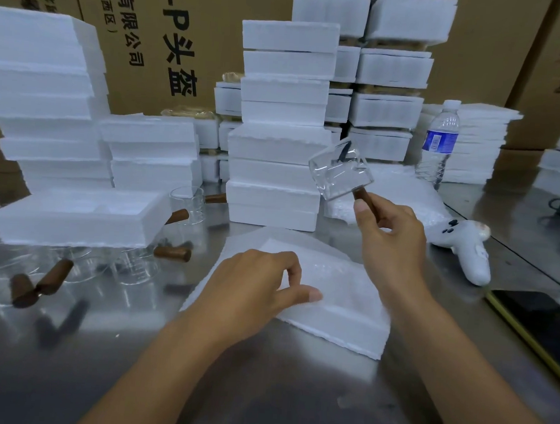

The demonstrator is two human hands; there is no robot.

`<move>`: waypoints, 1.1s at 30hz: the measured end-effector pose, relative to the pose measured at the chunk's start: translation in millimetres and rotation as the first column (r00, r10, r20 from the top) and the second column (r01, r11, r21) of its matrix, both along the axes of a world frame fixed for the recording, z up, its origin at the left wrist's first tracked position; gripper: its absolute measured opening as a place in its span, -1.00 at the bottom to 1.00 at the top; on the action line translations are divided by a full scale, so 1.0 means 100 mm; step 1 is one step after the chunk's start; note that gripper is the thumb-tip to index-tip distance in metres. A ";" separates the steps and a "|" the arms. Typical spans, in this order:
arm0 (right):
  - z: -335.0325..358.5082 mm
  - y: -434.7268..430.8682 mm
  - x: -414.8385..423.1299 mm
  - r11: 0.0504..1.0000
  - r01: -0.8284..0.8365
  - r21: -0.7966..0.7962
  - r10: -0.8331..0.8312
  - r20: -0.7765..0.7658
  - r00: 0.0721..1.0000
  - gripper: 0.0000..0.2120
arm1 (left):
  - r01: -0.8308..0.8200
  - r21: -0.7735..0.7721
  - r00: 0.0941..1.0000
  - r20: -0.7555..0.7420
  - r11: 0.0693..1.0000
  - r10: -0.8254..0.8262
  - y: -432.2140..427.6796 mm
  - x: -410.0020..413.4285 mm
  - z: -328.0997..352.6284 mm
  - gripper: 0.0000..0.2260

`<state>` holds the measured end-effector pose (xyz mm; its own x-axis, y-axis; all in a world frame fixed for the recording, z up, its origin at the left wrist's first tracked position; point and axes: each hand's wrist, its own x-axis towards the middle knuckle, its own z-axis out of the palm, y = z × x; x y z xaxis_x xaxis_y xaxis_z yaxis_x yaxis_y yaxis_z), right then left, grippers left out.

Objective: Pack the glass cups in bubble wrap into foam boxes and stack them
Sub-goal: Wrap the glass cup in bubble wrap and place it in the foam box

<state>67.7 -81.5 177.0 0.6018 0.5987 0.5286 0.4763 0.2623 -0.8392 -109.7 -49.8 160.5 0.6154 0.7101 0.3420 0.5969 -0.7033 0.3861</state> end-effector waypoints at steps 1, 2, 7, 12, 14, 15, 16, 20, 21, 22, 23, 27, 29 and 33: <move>0.00 0.00 0.01 1.000 0.003 0.004 -0.003 -0.002 1.000 -0.87 | 0.012 0.002 1.000 0.002 1.000 -0.012 0.00 -0.01 0.00 -0.63; -0.01 0.00 0.02 1.000 0.005 0.008 -0.004 -0.008 1.000 -0.87 | 0.017 0.008 1.000 0.005 1.000 -0.017 0.01 -0.02 -0.01 -0.62; -0.02 0.01 0.04 1.000 0.018 -0.003 -0.018 -0.028 0.999 -0.87 | 0.051 -0.035 0.998 0.031 0.998 -0.050 0.01 -0.03 0.01 -0.78; -0.02 0.04 0.07 0.999 0.051 0.004 -0.051 -0.064 0.997 -0.87 | 0.090 -0.083 0.996 0.012 0.992 -0.089 -0.01 -0.07 0.04 -0.87; -0.01 0.04 0.08 0.998 0.065 0.007 -0.065 -0.053 0.996 -0.88 | 0.087 -0.101 0.996 0.026 0.991 -0.085 -0.02 -0.07 0.04 -0.88; 0.00 0.03 0.09 0.998 0.066 0.009 -0.065 -0.051 0.997 -0.88 | 0.083 -0.113 0.996 0.041 0.990 -0.079 -0.01 -0.07 0.04 -0.86; 0.01 0.02 0.09 0.998 0.064 0.008 -0.064 -0.052 0.997 -0.88 | 0.073 -0.126 0.996 0.058 0.989 -0.067 -0.01 -0.07 0.03 -0.84; 0.01 -0.02 0.05 0.999 0.045 0.014 -0.043 -0.151 0.988 -0.81 | 0.014 -0.108 0.991 0.133 0.994 0.000 0.01 -0.06 0.00 -0.80; 0.00 -0.02 0.03 0.999 0.043 0.007 -0.041 -0.191 0.981 -0.76 | -0.003 -0.094 0.986 0.163 0.996 0.018 0.01 -0.06 0.00 -0.80; -0.02 -0.03 0.02 0.999 0.042 -0.010 -0.044 -0.234 0.971 -0.74 | -0.017 -0.084 0.979 0.199 0.996 0.034 0.02 -0.06 -0.01 -0.80; -0.03 -0.03 0.01 0.999 0.042 -0.035 -0.050 -0.273 0.961 -0.75 | -0.031 -0.078 0.970 0.239 0.996 0.049 0.03 -0.05 -0.01 -0.81; -0.04 -0.04 0.01 0.994 0.009 -0.112 -0.045 -0.324 0.945 -0.73 | -0.072 -0.033 0.885 0.459 0.997 0.080 0.04 -0.03 0.03 -0.87; -0.07 -0.03 0.02 0.989 0.003 -0.145 -0.050 -0.327 0.944 -0.77 | -0.073 0.002 0.843 0.535 0.997 0.060 0.02 -0.03 0.06 -0.86; -0.12 0.03 0.01 0.978 -0.035 -0.204 -0.030 -0.307 0.951 -0.73 | -0.056 -0.001 0.819 0.571 0.998 0.047 -0.01 -0.02 0.08 -0.88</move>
<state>68.8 -78.7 164.8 0.7133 0.6762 0.1842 0.1864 0.0703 -0.9800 -111.5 -50.8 168.1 0.2692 0.7273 0.6313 0.3083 -0.6861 0.6589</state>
